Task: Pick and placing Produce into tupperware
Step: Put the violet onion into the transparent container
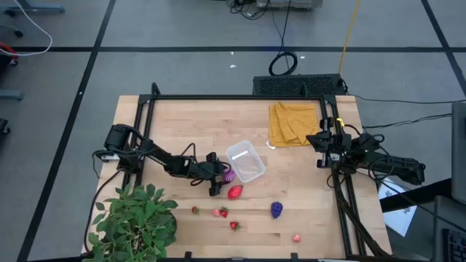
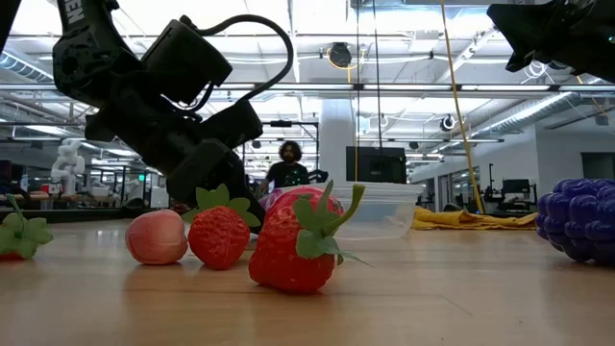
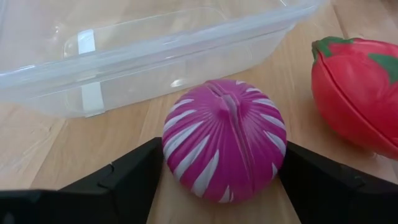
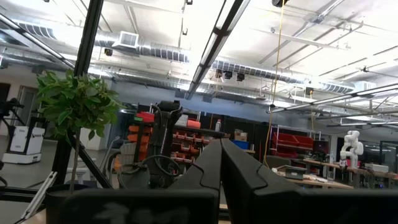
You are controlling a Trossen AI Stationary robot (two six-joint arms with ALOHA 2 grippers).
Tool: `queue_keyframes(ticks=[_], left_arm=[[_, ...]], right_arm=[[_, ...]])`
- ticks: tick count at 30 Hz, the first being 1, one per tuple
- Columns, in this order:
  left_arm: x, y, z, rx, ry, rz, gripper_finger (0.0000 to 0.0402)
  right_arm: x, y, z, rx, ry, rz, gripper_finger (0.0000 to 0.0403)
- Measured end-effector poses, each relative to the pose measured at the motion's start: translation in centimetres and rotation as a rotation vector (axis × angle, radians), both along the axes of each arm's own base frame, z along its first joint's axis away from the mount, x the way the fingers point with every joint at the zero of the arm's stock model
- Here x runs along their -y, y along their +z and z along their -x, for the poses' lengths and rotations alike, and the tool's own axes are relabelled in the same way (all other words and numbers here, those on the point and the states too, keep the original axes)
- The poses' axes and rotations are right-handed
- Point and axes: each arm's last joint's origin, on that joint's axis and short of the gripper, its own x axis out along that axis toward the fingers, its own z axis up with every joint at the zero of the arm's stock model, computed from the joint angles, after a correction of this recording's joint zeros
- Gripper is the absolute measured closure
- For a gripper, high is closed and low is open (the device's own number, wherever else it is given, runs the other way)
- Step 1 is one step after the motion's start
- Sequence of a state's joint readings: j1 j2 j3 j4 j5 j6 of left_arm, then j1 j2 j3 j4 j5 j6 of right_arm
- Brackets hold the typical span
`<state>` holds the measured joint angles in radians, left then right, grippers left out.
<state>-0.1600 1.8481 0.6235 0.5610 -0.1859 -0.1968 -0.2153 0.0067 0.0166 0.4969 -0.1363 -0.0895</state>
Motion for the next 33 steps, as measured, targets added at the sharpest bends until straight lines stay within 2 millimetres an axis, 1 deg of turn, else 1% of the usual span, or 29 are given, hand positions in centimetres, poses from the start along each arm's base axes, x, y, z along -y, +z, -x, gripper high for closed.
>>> queue_keyframes(ticks=[14, 17, 22, 24, 26, 31, 33], left_arm=[[-0.05, 0.18, -0.14, 0.025, 0.014, 0.006, 0.0093], [-0.04, 0.26, -0.18, 0.031, 0.014, 0.007, 0.0111], [-0.04, 0.3, -0.2, 0.035, 0.014, 0.008, 0.0156], [-0.04, 0.32, -0.22, 0.036, 0.016, 0.011, 0.0166], [-0.03, 0.32, -0.23, 0.037, 0.019, 0.016, 0.0166], [0.06, 0.32, -0.21, 0.037, 0.019, 0.021, 0.0143], [0.22, 0.33, -0.19, 0.037, 0.015, 0.021, 0.0141]], right_arm=[[-0.01, 0.0, 0.0, 0.0, 0.001, 0.0, 0.0403], [-0.01, 0.0, 0.0, 0.0, 0.001, 0.0, 0.0403], [-0.01, 0.0, 0.0, 0.0, 0.001, -0.001, 0.0403], [-0.01, 0.0, 0.0, 0.0, 0.003, -0.003, 0.0403], [-0.01, 0.0, 0.0, 0.001, 0.009, -0.015, 0.0403], [-0.01, 0.0, 0.0, 0.001, 0.013, -0.022, 0.0403], [-0.01, 0.0, 0.0, 0.001, 0.013, -0.022, 0.0403]])
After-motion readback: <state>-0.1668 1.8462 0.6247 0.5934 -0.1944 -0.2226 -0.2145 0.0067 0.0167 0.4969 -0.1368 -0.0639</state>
